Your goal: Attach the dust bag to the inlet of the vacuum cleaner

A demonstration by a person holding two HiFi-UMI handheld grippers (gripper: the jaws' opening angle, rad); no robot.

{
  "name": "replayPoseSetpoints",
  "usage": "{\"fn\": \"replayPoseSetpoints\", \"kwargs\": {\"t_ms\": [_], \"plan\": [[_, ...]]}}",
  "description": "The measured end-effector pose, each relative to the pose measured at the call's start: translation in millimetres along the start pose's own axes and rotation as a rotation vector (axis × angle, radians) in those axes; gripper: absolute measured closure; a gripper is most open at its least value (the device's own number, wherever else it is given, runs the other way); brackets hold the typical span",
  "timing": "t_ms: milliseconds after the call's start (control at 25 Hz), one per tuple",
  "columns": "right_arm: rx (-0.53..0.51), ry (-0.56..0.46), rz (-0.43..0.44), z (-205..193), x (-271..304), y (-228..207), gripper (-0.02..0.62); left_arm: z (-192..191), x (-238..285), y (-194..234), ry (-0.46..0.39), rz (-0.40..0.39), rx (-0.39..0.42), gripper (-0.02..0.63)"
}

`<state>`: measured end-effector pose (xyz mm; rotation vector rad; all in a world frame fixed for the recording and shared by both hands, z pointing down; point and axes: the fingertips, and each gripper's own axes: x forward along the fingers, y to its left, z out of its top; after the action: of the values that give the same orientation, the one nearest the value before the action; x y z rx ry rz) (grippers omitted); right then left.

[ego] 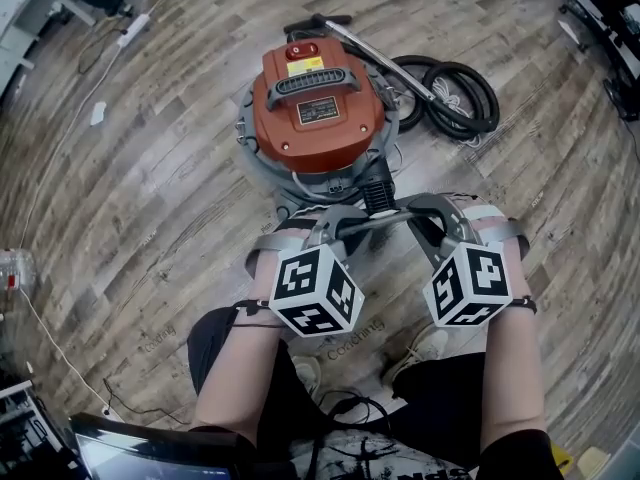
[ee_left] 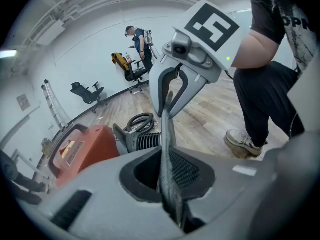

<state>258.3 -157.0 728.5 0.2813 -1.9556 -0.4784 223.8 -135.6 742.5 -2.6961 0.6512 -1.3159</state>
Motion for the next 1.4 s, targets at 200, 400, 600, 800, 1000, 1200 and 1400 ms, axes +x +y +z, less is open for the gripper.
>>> {"fn": "replayPoseSetpoints", "kwargs": {"t_ms": [200,400,600,800,1000,1200,1400], "plan": [[-0.051,0.002,-0.030,13.8,2.2,-6.1,0.558,-16.8,8.1,6.4,0.015,-0.002,-0.056,0.568],[0.017,-0.005,-0.002,-3.9,6.6,-6.4,0.558,-0.4,5.7,8.2,-0.005,0.000,-0.060,0.572],[0.079,-0.005,0.031,-22.4,15.4,-3.6,0.555,15.9,7.6,11.3,0.011,-0.010,-0.003,0.574],[0.165,-0.057,0.091,-17.7,16.0,-2.1,0.524,12.8,6.3,7.2,0.015,-0.016,0.008,0.577],[0.159,-0.028,0.155,-19.7,22.1,3.1,0.503,11.6,5.9,6.0,0.038,-0.016,0.035,0.578],[0.041,0.009,0.178,-15.6,28.9,9.4,0.555,7.9,4.8,8.5,0.037,-0.008,0.032,0.578],[-0.062,0.016,0.159,-0.1,21.3,5.8,0.555,-17.4,8.7,7.5,0.114,0.004,0.017,0.578]]}}
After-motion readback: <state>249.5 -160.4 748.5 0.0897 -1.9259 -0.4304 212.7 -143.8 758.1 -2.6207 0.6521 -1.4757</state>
